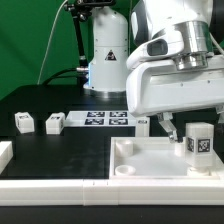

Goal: Assemble one leg

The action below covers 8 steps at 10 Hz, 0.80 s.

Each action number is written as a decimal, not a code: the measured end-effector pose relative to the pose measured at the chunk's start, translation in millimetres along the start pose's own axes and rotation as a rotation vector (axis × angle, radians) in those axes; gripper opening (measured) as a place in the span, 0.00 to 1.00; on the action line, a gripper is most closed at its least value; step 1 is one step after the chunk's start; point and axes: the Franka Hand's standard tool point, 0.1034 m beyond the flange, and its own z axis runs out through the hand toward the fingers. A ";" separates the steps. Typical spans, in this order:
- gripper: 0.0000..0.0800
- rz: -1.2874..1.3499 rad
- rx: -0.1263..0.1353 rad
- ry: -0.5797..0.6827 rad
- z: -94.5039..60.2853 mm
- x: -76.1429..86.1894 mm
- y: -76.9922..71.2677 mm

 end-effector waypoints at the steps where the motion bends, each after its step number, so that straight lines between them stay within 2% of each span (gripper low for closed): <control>1: 0.81 0.004 0.020 -0.087 -1.1 -0.2 -2.9; 3: 0.81 0.017 0.047 -0.251 -4.7 -1.2 4.2; 4: 0.81 0.020 0.051 -0.280 -6.7 3.6 8.2; 5: 0.81 0.023 0.049 -0.280 -7.5 6.4 11.9; 8: 0.80 0.022 0.050 -0.280 -6.7 5.3 10.6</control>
Offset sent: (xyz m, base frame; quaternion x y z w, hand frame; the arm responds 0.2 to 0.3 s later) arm 0.0116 -0.0266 0.0048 -0.0277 -0.1539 -0.0133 0.9876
